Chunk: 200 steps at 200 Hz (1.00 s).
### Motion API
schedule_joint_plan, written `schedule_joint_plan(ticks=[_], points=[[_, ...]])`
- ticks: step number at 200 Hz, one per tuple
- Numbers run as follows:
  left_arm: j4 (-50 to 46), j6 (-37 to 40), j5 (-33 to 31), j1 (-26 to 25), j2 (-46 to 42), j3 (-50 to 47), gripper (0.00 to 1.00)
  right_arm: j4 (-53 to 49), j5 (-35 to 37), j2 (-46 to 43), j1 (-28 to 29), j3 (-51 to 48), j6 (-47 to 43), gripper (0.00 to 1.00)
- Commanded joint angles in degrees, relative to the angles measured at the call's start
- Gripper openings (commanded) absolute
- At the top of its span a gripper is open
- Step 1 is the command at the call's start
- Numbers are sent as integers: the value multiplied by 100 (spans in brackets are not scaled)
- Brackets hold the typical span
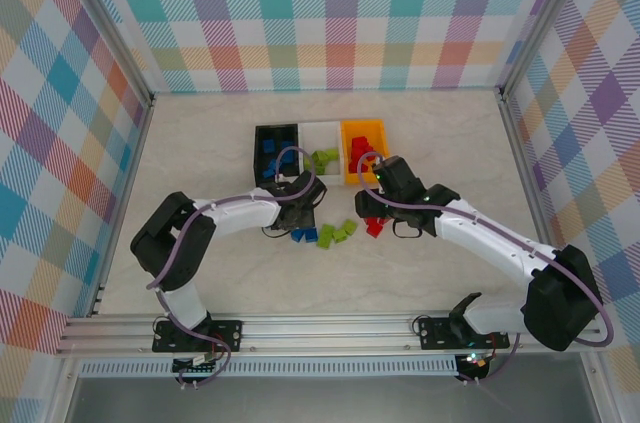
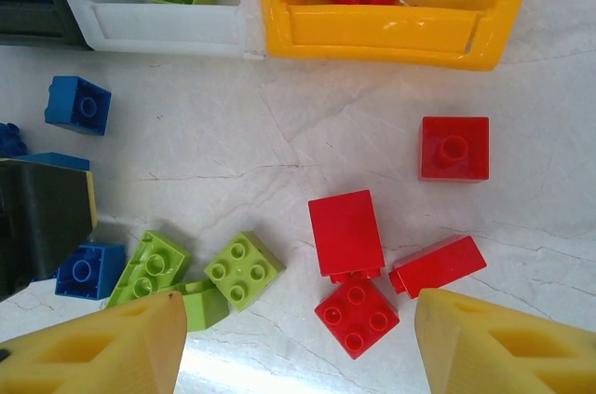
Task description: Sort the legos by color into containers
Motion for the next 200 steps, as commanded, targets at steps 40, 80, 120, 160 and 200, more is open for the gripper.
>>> schedule_joint_plan(ticks=[40, 80, 120, 160, 200], points=[[-87, 50, 67, 47, -314, -151, 40, 137, 93, -125, 12, -74, 47, 66], [-267, -45, -57, 50, -996, -341, 31, 173, 76, -110, 12, -79, 74, 66], [-638, 58, -334, 335, -1772, -23, 31, 214, 66, -117, 13, -101, 91, 66], [-696, 491, -531, 1098, -1029, 1169, 30, 209, 92, -58, 13, -88, 91, 66], [-948, 766, -678, 1474, 376, 2659, 30, 171, 100, -136, 13, -118, 132, 66]])
